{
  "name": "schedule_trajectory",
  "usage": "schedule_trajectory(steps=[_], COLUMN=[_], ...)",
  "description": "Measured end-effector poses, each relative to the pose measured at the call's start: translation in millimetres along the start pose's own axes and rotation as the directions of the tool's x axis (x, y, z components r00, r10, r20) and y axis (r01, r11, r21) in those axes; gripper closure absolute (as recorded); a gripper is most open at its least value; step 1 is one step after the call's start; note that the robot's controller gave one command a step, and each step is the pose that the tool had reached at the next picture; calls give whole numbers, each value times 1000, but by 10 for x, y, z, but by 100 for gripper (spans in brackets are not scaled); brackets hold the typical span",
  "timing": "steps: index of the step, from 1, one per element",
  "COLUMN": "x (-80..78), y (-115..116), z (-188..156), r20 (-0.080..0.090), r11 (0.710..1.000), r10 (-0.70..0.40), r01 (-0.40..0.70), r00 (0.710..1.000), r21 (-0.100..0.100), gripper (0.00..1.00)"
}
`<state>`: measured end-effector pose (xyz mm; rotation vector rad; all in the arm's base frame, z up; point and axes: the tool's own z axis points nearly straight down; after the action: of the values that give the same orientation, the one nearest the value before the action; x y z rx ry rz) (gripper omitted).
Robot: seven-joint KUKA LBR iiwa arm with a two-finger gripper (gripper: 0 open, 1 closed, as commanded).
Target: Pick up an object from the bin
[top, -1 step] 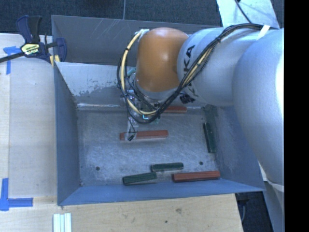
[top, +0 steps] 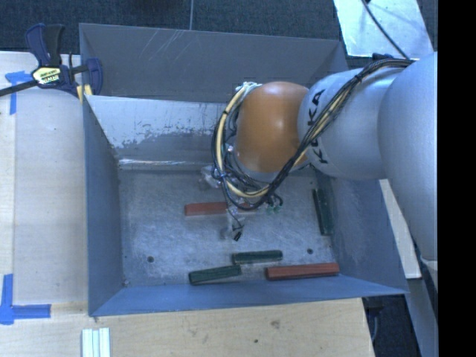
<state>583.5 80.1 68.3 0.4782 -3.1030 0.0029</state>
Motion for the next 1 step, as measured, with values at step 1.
schedule_trajectory(steps=[1], x=[-29], y=[21], z=[-31], r20=[7], r11=[1000], r10=[0], r01=[1], r00=[1000], r21=[-2], gripper=[100])
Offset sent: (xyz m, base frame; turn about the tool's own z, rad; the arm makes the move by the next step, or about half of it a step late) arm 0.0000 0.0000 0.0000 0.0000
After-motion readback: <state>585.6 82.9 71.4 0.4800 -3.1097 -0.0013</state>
